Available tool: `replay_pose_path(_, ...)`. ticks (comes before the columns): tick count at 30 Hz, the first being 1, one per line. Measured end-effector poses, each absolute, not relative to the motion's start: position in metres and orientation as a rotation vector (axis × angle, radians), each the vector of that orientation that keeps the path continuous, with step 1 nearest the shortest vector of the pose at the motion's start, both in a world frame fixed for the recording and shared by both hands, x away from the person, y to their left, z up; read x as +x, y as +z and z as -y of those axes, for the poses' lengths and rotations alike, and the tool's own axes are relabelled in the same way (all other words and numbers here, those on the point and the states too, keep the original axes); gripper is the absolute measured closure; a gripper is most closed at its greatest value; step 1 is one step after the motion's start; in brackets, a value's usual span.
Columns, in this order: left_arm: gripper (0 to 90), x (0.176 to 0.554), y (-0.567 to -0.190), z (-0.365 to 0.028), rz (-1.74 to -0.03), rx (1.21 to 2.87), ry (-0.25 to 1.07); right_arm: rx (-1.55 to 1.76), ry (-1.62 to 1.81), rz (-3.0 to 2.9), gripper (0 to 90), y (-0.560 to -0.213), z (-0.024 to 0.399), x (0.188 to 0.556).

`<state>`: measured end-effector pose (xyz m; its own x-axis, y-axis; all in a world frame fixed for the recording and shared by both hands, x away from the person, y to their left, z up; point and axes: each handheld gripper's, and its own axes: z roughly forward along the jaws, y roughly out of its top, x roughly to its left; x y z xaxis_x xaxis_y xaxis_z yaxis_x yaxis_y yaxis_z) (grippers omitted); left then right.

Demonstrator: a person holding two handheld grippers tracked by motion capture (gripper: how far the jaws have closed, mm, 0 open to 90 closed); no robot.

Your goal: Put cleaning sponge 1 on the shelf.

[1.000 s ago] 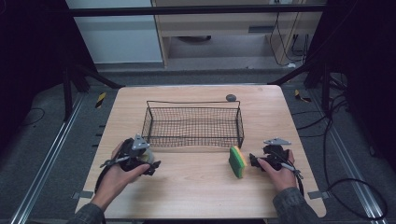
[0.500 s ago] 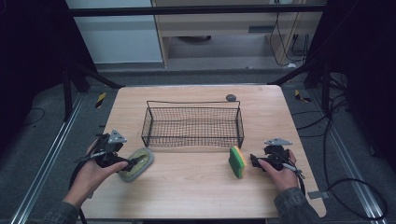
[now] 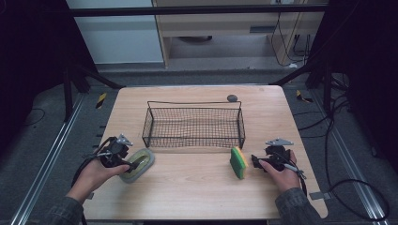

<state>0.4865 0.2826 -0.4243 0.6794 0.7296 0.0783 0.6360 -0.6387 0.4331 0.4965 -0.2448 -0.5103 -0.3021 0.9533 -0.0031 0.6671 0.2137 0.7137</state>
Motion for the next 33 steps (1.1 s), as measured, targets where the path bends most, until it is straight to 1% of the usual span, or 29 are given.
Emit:
replay_pose_path(3, 42.6, 0.488, -0.428, -0.280, -1.050, 2.562, 0.332, 1.498, 0.855, -2.048, 4.0, -0.510, 0.245, 0.497)
replay_pose_path(5, 48.1, 0.489, -0.429, -0.279, -1.055, 2.567, 0.332, 1.499, 0.855, -2.050, 3.9, -0.510, 0.245, 0.497)
replay_pose_path(8, 52.9, 0.491, -0.430, -0.277, -1.061, 2.573, 0.316, 1.498, 0.855, -2.049, 3.8, -0.510, 0.245, 0.497)
replay_pose_path(23, 63.1, 0.501, -0.437, -0.276, -1.084, 2.589, 0.288, 1.491, 0.858, -2.054, 3.8, -0.510, 0.245, 0.497)
replay_pose_path(26, 69.7, 0.502, -0.437, -0.276, -1.077, 2.603, 0.282, 1.490, 0.859, -2.055, 3.8, -0.510, 0.245, 0.497)
replay_pose_path(29, 70.5, 0.500, -0.435, -0.277, -1.072, 2.599, 0.279, 1.490, 0.859, -2.055, 3.9, -0.510, 0.245, 0.497)
replay_pose_path(33, 70.7, 0.491, -0.423, -0.281, -1.012, 2.585, 0.342, 1.487, 0.861, -2.054, 3.8, -0.511, 0.245, 0.496)
